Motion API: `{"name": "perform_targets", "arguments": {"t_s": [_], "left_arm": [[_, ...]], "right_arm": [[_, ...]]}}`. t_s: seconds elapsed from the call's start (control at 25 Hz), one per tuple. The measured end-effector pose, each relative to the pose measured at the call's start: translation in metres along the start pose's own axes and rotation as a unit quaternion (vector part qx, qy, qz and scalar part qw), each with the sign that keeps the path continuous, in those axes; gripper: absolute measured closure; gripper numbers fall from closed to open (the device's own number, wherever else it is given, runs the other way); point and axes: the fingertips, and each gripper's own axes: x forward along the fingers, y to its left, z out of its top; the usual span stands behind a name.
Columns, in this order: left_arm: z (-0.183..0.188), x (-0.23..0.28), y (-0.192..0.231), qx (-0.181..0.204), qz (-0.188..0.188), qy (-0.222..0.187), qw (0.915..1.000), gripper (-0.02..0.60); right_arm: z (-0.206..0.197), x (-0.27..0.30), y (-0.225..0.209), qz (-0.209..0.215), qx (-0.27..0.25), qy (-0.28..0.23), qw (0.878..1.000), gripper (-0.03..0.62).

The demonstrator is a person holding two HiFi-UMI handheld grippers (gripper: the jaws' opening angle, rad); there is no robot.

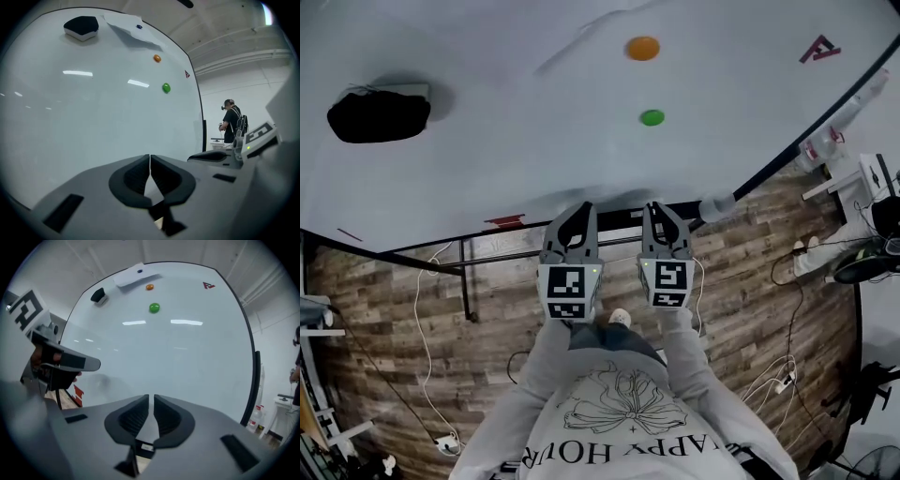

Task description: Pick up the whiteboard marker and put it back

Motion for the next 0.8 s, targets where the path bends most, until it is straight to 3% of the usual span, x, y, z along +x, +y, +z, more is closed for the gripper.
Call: {"name": "perform_targets", "arguments": {"t_s": [0.24, 0.8], "left_arm": [[0.016, -0.003, -0.009, 0.000, -0.006, -0.020, 0.9998, 0.572], [0.028, -0.014, -0.021, -0.003, -0.015, -0.035, 0.9993, 0.572]], "right_arm": [[0.024, -0.022, -0.015, -0.027, 0.052, -0.039, 0.998, 0.571], [0.042, -0.050, -0.032, -0.056, 0.076, -0.069, 0.993, 0.579]]}}
